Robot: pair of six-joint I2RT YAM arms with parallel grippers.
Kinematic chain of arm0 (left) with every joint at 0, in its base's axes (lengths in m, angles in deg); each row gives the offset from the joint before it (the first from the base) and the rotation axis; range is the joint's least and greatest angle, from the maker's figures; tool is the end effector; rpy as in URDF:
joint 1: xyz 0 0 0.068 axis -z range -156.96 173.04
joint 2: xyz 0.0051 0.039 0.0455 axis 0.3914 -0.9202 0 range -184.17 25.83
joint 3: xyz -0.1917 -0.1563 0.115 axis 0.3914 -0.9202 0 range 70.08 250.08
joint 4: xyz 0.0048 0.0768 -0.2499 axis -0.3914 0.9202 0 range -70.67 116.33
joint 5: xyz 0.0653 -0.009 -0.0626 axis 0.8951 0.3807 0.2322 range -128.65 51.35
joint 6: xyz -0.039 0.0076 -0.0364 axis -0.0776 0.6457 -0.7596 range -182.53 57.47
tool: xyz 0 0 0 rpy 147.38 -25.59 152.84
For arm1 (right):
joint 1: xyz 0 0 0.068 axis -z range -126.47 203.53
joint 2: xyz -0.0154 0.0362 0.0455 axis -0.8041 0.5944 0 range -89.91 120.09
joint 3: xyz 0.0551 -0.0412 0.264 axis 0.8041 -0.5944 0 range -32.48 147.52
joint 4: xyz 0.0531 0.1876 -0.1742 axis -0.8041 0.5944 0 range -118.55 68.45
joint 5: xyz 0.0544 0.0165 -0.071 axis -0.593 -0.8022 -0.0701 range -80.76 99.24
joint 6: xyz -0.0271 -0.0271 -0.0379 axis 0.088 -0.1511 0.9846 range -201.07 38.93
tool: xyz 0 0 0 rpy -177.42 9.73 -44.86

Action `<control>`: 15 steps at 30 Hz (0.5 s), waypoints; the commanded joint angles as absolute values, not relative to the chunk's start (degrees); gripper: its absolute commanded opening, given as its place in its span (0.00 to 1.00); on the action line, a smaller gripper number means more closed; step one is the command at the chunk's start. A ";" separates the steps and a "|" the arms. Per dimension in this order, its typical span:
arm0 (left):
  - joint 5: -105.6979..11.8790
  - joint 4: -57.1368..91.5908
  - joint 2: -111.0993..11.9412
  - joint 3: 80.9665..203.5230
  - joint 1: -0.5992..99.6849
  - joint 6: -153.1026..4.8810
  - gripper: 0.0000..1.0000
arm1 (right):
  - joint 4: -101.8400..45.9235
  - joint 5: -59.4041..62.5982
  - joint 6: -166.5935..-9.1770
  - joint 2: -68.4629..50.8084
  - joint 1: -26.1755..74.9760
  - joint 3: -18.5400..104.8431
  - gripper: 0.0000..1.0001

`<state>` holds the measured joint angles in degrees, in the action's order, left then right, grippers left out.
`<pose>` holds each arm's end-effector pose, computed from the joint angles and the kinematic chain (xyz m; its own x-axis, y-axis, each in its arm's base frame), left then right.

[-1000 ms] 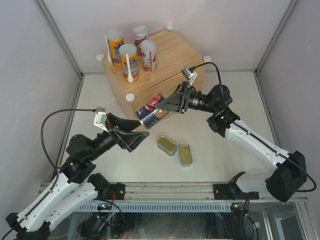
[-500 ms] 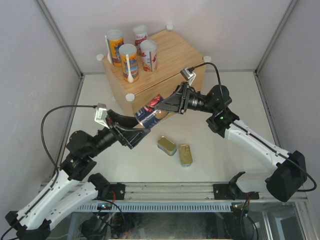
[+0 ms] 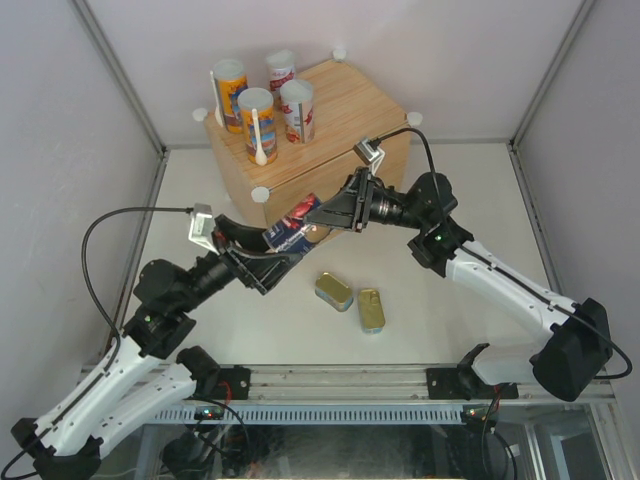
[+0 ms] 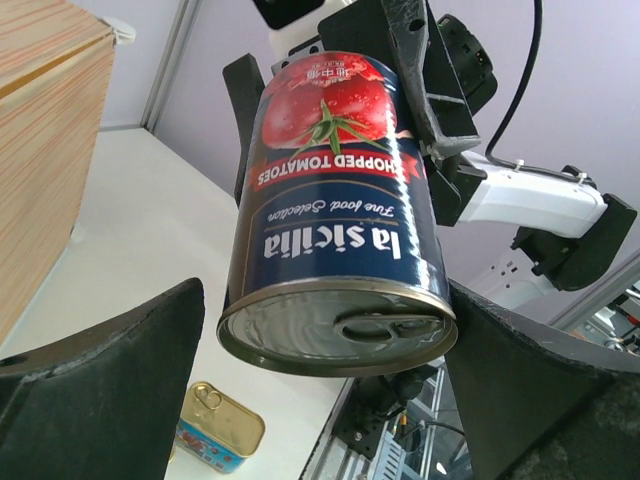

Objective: Place and organize the canned foods onto the counter

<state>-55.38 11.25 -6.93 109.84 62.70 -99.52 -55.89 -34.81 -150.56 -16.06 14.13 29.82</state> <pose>0.1000 -0.0960 0.3739 -0.3364 -0.4695 -0.8163 0.7797 0.3473 -0.5210 0.2119 0.2060 0.4039 -0.8379 0.1828 -0.5143 -0.5379 -0.1160 0.8350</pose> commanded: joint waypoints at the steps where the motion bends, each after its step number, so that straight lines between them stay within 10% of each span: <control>1: -54.62 7.46 -7.45 112.50 62.20 -100.06 1.00 | -64.97 -33.05 -153.22 -17.26 13.62 32.79 0.00; 15: -53.52 3.85 -8.47 112.61 62.16 -100.67 0.80 | -66.18 -32.21 -154.19 -17.88 13.97 30.52 0.00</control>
<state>-54.90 7.28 -8.04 109.87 62.66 -100.31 -57.18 -33.79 -151.20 -15.91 14.09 29.71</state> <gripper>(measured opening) 0.849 0.741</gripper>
